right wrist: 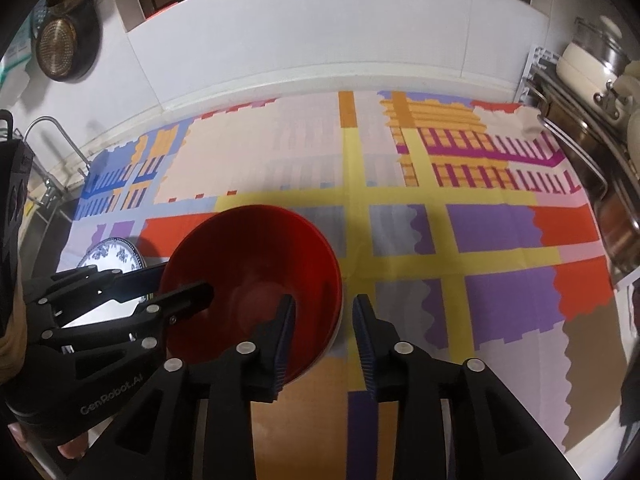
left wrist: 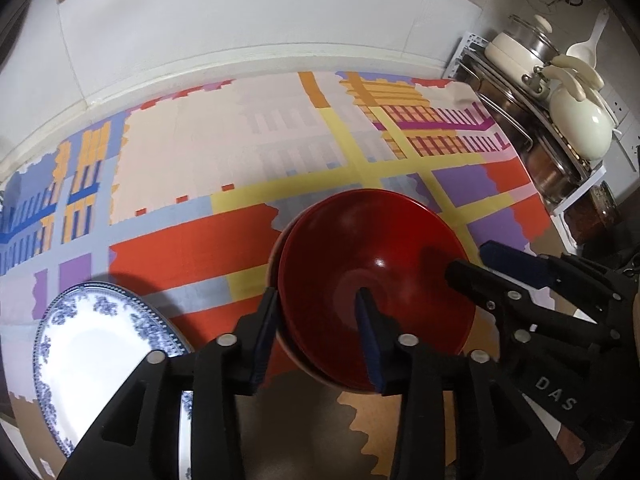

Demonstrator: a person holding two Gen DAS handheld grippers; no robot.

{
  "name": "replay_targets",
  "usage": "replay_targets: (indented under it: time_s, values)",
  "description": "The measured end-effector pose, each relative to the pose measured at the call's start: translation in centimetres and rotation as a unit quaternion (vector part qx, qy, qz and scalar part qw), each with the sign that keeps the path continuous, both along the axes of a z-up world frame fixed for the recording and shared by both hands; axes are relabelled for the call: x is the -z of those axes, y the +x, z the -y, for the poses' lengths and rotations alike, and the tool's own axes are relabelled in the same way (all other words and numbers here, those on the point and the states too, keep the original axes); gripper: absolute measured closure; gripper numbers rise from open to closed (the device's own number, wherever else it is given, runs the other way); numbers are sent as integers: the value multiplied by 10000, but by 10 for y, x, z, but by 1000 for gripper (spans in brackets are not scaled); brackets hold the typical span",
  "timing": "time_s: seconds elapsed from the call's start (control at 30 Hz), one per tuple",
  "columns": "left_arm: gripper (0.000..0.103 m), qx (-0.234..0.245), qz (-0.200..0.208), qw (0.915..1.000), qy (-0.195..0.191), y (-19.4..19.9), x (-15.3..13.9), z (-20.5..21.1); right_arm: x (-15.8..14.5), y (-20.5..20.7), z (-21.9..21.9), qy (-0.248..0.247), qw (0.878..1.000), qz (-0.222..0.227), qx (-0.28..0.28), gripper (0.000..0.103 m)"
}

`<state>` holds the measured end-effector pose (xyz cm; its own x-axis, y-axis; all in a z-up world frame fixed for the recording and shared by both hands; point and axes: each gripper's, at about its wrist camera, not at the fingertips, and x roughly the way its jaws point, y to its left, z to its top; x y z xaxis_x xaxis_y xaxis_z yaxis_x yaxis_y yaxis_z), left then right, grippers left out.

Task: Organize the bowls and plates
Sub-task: 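Lower the red bowl into the pink bowl with both grippers, then grip the nested bowl stack with both grippers and lift it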

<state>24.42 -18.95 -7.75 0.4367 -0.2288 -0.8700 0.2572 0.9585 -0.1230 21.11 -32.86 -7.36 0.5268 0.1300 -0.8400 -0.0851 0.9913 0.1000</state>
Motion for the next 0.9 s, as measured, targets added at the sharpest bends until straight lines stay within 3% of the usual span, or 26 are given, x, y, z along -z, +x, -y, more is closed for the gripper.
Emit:
replay_targets:
  time_s: [0.23, 0.5, 0.9]
  values:
    - [52, -95, 408, 9991, 48, -8, -21, -9, -14, -7, 1, 31, 9997, 250, 73, 58]
    - [49, -209, 581, 9980, 119, -6, -32, -18, -27, -12, 1, 206, 9985, 452, 225, 57]
    - [49, -383, 261, 9985, 300, 7, -4, -26, 3, 4, 14, 360, 9963, 103, 773, 57]
